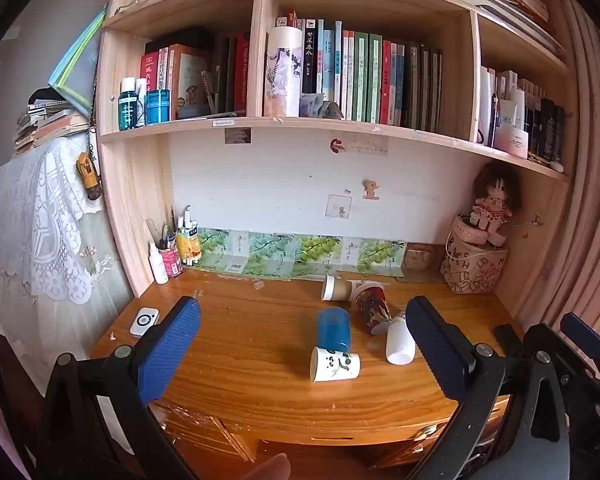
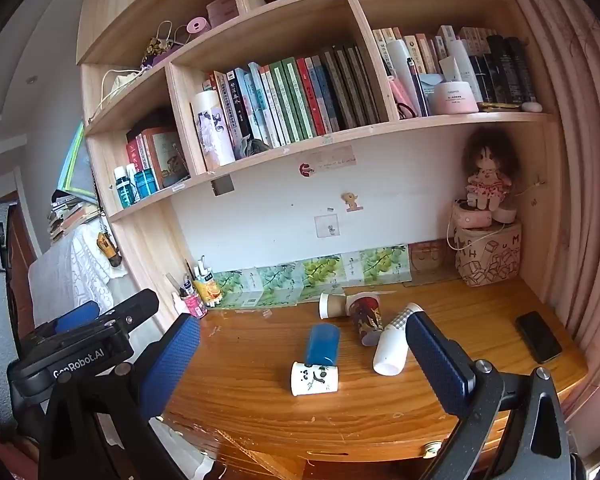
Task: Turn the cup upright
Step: 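Move both tools toward the blue plastic cup lying on the desk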
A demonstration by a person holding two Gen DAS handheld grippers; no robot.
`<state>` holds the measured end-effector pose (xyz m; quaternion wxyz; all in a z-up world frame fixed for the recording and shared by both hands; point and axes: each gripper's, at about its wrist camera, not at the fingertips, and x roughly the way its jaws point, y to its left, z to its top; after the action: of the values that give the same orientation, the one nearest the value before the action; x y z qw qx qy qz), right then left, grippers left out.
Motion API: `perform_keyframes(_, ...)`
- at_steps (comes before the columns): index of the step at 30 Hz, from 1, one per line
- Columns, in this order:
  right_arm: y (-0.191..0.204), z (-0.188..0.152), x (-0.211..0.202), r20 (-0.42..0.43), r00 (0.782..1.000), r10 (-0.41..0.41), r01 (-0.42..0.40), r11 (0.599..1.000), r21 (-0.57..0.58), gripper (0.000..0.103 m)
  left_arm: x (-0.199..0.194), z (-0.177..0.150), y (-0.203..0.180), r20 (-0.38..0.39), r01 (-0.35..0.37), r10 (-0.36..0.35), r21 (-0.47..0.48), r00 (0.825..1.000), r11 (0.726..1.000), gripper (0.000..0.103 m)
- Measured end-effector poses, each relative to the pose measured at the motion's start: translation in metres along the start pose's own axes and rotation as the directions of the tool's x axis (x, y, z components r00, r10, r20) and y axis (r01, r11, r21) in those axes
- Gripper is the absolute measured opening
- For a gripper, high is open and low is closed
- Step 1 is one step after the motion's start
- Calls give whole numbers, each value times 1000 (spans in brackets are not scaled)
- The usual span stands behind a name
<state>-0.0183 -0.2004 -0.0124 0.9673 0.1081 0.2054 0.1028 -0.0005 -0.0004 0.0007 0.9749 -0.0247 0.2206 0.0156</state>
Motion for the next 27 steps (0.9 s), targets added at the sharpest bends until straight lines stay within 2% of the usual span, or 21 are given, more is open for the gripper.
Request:
perform_keyframes(2, -1, 1, 0, -8, 1000, -3, 3, 1000, -2, 103, -1, 1, 0, 18, -11, 11, 1, 1000, 1000, 102)
perform_keyframes(3, -1, 1, 0, -5, 1000, -4, 4, 1000, -3, 103, 4, 2, -3, 1, -14, 14, 7, 1000, 1000, 102)
perform_keyframes(5, -2, 2, 0, 2, 1000, -5, 5, 1000, -5, 103, -1, 3, -1, 40, -9, 10, -17, 999, 1000, 102)
perform_keyframes(9, 1, 4, 4, 16, 1000, -12, 12, 1000, -9, 103, 2, 7, -1, 26, -31, 31, -6, 999, 999, 102)
perform_keyframes(15, -5, 10, 3, 55, 998, -22, 23, 1000, -13, 103, 4, 5, -4, 28, -16, 17, -6, 999, 1000, 102)
perform_keyframes(27, -12, 15, 10, 66, 994, 83, -79, 995, -52, 103, 6, 4, -9, 51, -65, 68, -56, 996, 996, 102)
